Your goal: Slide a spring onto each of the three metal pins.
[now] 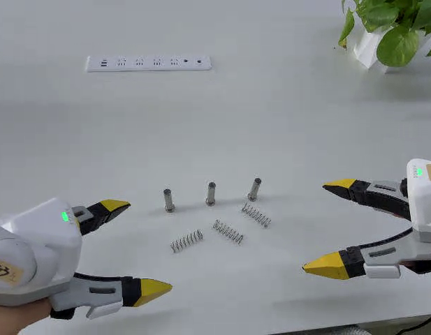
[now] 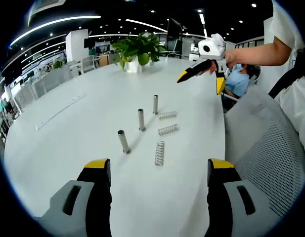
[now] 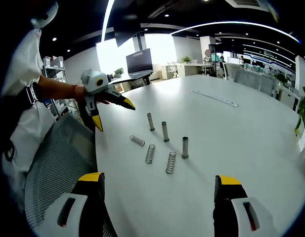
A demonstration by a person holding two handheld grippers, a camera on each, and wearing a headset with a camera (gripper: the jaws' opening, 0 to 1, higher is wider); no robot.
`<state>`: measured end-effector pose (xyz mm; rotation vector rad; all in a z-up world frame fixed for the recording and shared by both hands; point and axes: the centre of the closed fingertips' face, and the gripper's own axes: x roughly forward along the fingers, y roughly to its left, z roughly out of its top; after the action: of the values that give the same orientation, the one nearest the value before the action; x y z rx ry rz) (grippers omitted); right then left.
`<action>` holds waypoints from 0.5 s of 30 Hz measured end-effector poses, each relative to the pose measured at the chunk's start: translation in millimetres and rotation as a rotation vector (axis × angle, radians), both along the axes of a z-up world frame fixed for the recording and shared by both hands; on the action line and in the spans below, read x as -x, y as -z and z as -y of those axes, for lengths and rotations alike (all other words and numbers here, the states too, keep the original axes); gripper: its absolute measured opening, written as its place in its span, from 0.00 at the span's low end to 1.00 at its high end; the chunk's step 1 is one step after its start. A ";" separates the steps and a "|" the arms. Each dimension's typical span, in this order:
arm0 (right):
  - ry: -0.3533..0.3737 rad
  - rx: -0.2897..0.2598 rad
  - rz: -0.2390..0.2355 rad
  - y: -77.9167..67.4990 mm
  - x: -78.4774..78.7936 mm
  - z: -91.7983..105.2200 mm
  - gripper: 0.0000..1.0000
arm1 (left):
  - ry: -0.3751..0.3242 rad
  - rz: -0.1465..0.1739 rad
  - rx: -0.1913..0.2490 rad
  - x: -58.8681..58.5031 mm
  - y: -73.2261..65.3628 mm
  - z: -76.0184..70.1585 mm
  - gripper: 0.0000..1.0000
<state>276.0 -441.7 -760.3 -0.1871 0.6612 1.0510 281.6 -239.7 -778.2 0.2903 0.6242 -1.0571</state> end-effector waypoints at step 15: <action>0.020 -0.021 0.007 3.4 2.5 5.1 0.90 | -0.002 -0.083 -0.135 -12.4 29.0 11.9 0.38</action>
<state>273.5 -446.8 -763.7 -0.1651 0.6440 1.0371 294.0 -251.6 -807.2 0.3647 0.7725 -1.0312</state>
